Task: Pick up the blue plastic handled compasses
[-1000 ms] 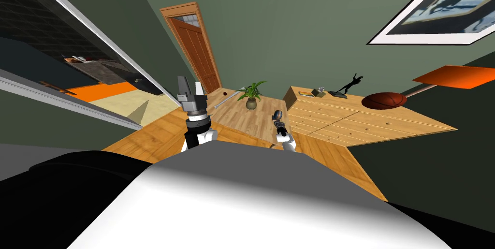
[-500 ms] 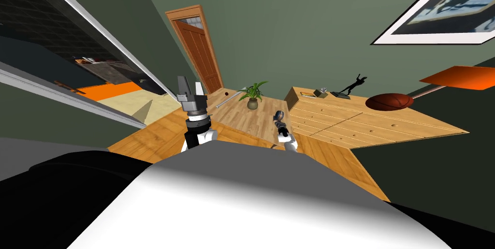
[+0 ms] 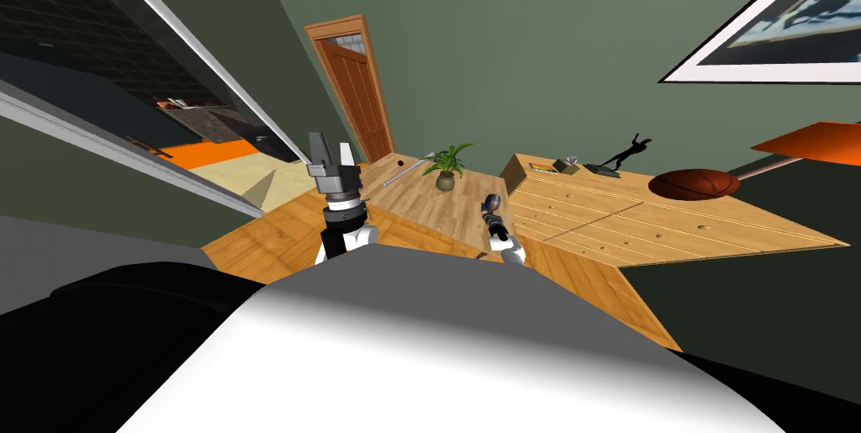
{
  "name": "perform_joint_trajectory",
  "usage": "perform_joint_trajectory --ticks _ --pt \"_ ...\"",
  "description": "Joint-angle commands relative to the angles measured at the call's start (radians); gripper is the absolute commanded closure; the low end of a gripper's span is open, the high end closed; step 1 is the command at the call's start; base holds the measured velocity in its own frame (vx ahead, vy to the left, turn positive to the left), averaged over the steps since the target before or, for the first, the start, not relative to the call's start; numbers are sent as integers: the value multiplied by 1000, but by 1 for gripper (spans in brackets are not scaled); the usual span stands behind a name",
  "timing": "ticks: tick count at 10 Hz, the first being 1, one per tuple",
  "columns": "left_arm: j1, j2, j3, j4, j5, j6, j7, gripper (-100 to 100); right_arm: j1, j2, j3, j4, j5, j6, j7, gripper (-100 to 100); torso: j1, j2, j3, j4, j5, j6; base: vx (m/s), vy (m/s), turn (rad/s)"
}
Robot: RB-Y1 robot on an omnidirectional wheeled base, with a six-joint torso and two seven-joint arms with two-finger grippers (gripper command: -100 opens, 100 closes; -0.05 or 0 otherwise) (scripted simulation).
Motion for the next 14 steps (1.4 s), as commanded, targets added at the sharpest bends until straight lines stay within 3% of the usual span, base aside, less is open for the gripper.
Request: perform_joint_trajectory --ticks 1,2,3,4,5,7,9,11,12,13,14 --pt "0 0 0 0 0 0 0 0 -4 -49 23 50 -50 -32 -4 100 0 0 0 0 0 0 -8 51 130" --pt "0 0 0 0 0 0 0 0 -4 -49 23 54 -55 -32 -4 100 -1 0 -1 -1 -1 0 -14 52 60" --pt "0 0 0 0 0 0 0 0 -8 -93 46 92 -96 -60 -9 100 -1 0 -1 -1 -1 0 -24 72 110" --pt "0 0 0 0 0 0 0 0 -8 -95 46 101 -106 -60 -9 100 -1 -1 -2 -2 -2 0 -17 67 57" --pt "0 0 0 0 0 0 0 0 -12 -139 70 147 -145 -88 -14 100 -2 -2 -2 -2 -2 0 -17 86 142" --pt "0 0 0 0 0 0 0 0 -12 -142 70 147 -157 -88 -14 100 -2 -2 -2 -2 -3 0 -17 45 17" --pt "0 0 0 0 0 0 0 0 -20 -226 116 218 -232 -145 -24 100 -5 -3 -3 -2 -3 0 -19 87 157" --pt "0 0 0 0 0 0 0 0 -20 -235 116 242 -260 -145 -24 100 -1 -2 -2 -3 -3 1 -10 66 24" --pt "0 0 0 0 0 0 0 0 -24 -282 139 288 -304 -173 -29 100 -4 -2 -2 -2 -3 2 -5 52 119" --pt "0 0 0 0 0 0 0 0 -24 -282 139 288 -311 -173 -29 100 -5 -3 -3 -2 -3 1 -11 45 60" --pt "0 0 0 0 0 0 0 0 -28 -326 163 335 -351 -202 -34 100 -4 -2 -2 -2 -3 1 -8 75 146"
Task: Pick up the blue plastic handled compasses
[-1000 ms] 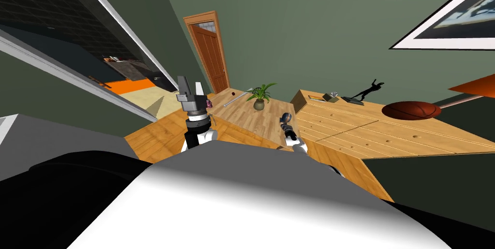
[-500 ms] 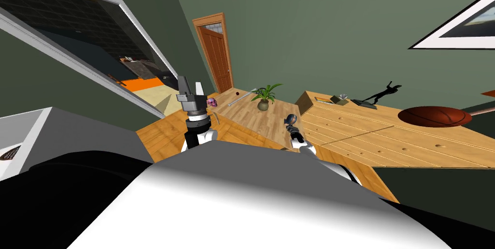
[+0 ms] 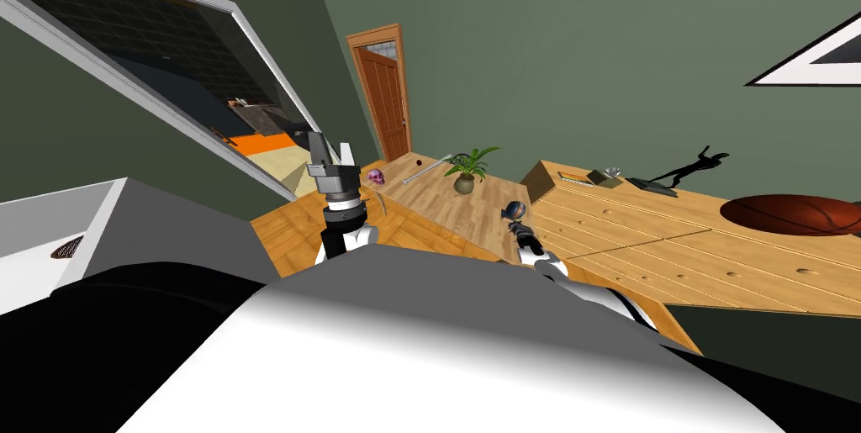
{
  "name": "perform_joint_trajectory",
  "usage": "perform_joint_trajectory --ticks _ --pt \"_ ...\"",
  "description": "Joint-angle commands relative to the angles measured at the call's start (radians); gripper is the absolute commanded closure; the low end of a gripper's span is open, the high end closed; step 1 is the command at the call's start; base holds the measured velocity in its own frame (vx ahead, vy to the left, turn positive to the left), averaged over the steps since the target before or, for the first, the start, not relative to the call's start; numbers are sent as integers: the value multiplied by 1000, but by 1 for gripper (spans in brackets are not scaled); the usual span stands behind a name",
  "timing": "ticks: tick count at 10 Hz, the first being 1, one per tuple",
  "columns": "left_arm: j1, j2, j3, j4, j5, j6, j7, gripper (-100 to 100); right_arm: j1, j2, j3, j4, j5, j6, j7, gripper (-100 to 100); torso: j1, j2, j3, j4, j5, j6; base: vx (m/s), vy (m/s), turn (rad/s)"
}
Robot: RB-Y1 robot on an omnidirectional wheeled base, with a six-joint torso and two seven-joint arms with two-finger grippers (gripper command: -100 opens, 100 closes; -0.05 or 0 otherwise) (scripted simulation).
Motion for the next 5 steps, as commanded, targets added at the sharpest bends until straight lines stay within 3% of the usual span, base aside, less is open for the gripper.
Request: perform_joint_trajectory --ticks 1,4,5 --pt "0 0 0 0 0 0 0 0 -1 -22 9 17 -32 -11 0 100 0 0 0 0 0 0 -4 66 46" --pt "0 0 0 0 0 0 0 0 -3 -20 9 14 -31 -9 0 100 -3 0 0 0 0 1 -4 11 -7" --pt "0 0 0 0 0 0 0 0 -4 -20 10 18 -32 -12 0 0 -3 0 0 0 0 0 0 0 0"
